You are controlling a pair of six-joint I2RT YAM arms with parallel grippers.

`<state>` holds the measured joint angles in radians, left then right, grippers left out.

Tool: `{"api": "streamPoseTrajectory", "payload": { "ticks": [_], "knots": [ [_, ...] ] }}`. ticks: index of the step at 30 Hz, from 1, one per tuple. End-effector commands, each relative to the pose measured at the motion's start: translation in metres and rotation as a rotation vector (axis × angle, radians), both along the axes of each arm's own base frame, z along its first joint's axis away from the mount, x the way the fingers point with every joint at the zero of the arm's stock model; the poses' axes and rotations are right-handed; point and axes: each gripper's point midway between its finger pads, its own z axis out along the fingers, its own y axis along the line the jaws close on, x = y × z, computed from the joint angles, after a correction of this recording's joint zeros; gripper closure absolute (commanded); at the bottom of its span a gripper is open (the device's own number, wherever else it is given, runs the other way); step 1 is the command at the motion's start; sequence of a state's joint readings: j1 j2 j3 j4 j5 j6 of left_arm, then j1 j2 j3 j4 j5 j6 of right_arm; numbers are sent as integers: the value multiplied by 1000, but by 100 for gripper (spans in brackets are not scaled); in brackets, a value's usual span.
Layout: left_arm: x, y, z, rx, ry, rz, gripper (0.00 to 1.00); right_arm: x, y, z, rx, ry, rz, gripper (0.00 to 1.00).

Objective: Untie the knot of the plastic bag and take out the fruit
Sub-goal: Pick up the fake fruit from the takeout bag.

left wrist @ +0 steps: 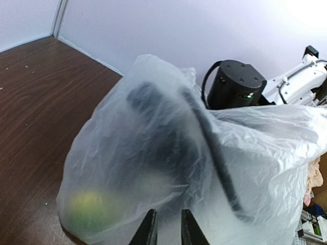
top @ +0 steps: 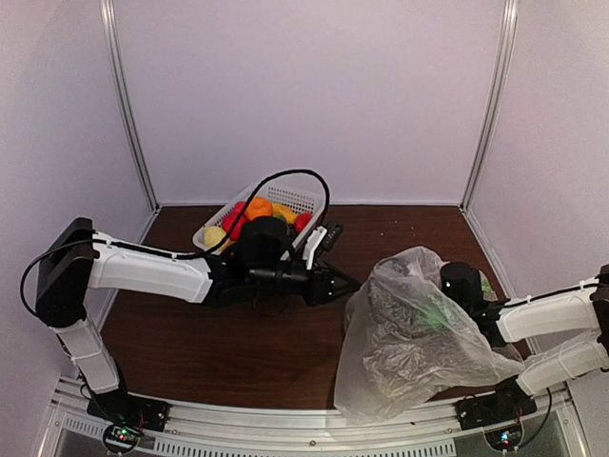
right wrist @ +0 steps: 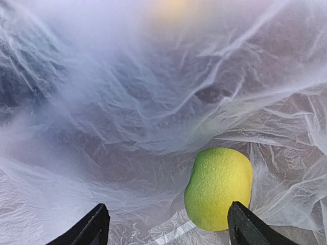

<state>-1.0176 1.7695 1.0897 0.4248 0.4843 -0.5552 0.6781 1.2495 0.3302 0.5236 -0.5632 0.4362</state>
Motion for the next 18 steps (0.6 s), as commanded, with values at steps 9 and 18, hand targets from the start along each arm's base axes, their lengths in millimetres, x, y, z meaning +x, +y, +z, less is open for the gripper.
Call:
{"api": "streamPoseTrajectory", "payload": {
  "ticks": [9, 18],
  "knots": [
    [74, -5, -24, 79, 42, 249, 53, 1, -14, -38, -45, 56, -87, 21],
    [119, -54, -47, 85, 29, 268, 41, -8, -13, -58, -44, 112, -66, 22]
  ]
}}
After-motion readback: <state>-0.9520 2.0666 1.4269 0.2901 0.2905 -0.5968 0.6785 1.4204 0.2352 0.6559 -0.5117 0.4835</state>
